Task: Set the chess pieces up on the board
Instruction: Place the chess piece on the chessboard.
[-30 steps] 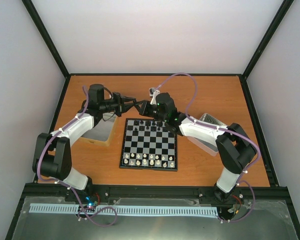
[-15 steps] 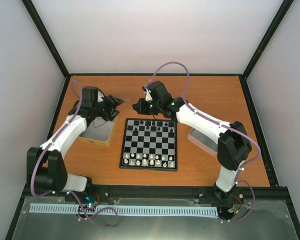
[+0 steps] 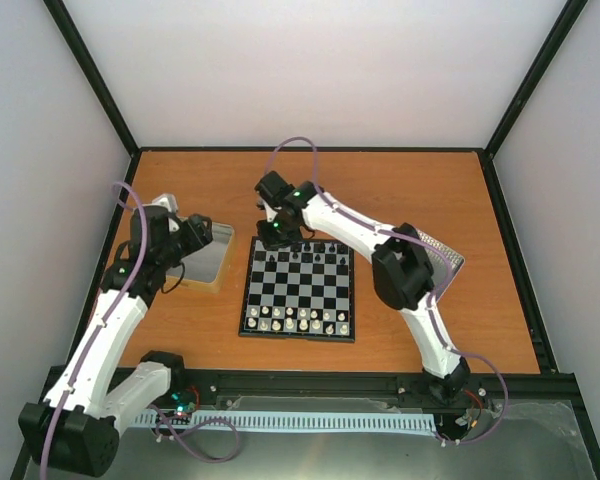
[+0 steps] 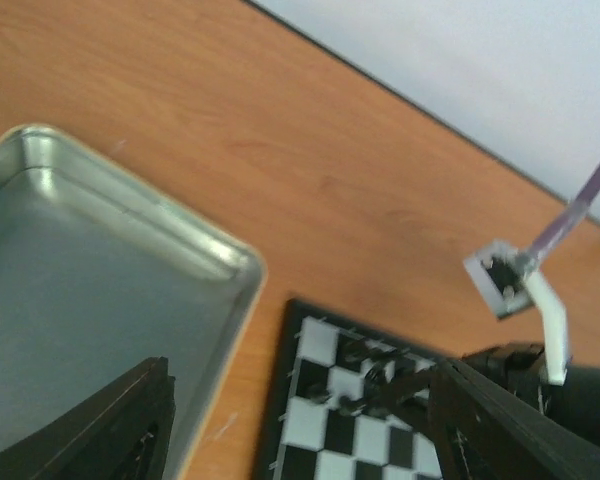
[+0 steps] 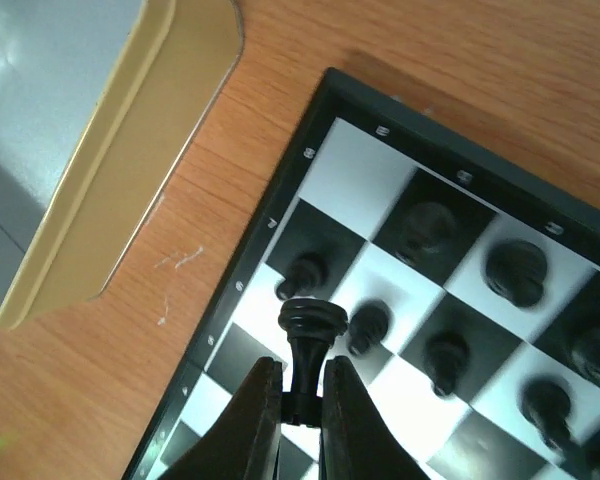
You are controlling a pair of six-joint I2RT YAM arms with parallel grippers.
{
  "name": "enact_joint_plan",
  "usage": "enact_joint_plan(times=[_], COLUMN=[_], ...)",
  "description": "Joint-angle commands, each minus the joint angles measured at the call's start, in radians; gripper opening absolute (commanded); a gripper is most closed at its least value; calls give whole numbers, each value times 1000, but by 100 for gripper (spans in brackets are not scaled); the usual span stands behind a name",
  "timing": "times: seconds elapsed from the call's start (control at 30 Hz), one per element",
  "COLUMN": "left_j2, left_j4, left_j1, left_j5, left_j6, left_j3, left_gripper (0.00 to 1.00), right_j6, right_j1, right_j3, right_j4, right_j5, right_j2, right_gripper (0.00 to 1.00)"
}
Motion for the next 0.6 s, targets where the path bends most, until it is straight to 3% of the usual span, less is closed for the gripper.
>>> enact_joint_plan(times=[0.0, 0.17, 0.57], left_j2=[-98, -168, -171], left_j4=[-37, -28, -36], left_j1=[1, 1, 1], left_j5=[-109, -128, -103], left_j6=[140, 148, 161], left_j3=[-66, -102, -96], left_gripper=[71, 74, 76], right_j6=[-54, -14, -13], right_j1=[57, 63, 59], right_j3=[167, 275, 327], right_j4=[-102, -117, -151], right_j5=[57, 130, 147], right_j2=[101, 173, 267], right_gripper=[4, 4, 7])
